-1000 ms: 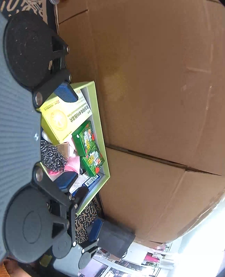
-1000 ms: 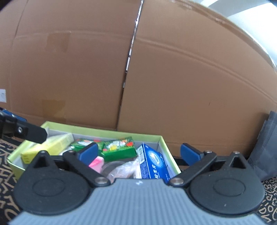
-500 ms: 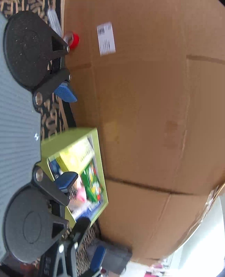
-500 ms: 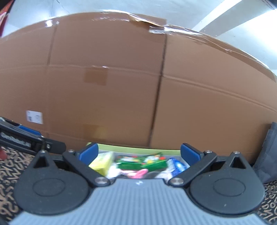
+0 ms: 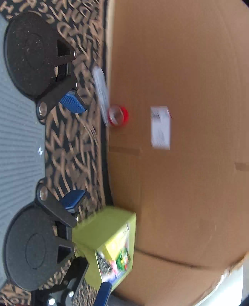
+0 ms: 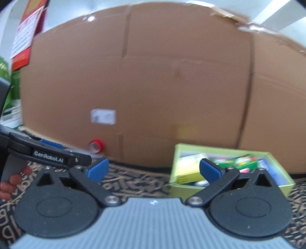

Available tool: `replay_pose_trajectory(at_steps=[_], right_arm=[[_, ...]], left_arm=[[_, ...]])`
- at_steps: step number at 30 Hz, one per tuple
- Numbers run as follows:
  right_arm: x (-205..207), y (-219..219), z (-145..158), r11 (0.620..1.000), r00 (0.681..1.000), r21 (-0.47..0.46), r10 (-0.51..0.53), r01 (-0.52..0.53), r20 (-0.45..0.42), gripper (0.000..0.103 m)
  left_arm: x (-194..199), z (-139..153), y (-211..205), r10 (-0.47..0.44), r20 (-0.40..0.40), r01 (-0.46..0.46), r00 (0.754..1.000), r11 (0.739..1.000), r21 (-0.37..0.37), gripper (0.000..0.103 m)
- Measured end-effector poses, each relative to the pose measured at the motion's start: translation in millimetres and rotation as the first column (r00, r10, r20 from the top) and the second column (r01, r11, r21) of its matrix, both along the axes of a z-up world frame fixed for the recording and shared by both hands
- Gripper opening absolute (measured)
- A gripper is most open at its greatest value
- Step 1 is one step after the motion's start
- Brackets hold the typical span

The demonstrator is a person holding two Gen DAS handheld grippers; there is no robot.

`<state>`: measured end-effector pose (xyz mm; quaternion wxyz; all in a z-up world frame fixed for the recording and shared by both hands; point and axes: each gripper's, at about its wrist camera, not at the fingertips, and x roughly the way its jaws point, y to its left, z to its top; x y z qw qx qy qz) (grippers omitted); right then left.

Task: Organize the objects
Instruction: 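Move both open tools back to the tape roll and tube case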

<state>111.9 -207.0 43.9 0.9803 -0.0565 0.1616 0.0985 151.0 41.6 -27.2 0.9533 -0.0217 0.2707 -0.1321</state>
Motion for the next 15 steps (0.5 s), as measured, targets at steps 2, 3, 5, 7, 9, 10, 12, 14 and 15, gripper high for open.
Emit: replay_pose_trajectory(at_steps=[2,3,5,7,9,10,12,14,15], right_arm=[[5,16,-8,0.999,0.999,-0.001,0.033,-0.033,-0.029,0.103],[7,23,-12,0.999,0.998,0.001,0.048,-0.048,-0.041,0.103],[12,37,-19,0.997,0.995,0.009,0.072,-0.072,-0.064,0.103],[17,50,-25,0.996,0.992,0.012,0.094,-0.093,-0.084,0.103],[21,60,-31,0.994,0.989,0.013,0.11,-0.109,-0.099,0.103],[24,64,-33,0.993,0.988,0.011,0.115,-0.114,-0.107,0.103],[29,72,-38,0.993,0.985,0.003,0.119,-0.119,-0.125,0.103],[33,77,-42,0.992,0.983,-0.008,0.122,-0.124,-0.136,0.103],[35,79,-43,0.992,0.983,-0.011,0.12,-0.123,-0.141,0.103]], left_arm=[[3,-6,20,0.028,-0.01,-0.028,1.0,1.0,0.01,0.09],[6,-9,28,0.037,-0.014,-0.037,0.999,0.999,0.017,0.09],[12,-12,44,0.052,-0.018,-0.051,0.998,0.998,0.032,0.09],[21,-15,55,0.057,-0.013,-0.057,0.998,0.998,0.041,0.09],[34,-19,63,0.043,-0.016,-0.042,0.999,0.998,0.051,0.09],[41,-22,65,0.031,-0.018,-0.03,0.999,0.998,0.055,0.09],[57,-28,71,-0.007,-0.019,0.008,1.0,0.998,0.057,0.09],[73,-33,75,-0.026,-0.013,0.027,1.0,0.998,0.064,0.09],[81,-36,77,-0.034,-0.011,0.034,0.999,0.997,0.07,0.09]])
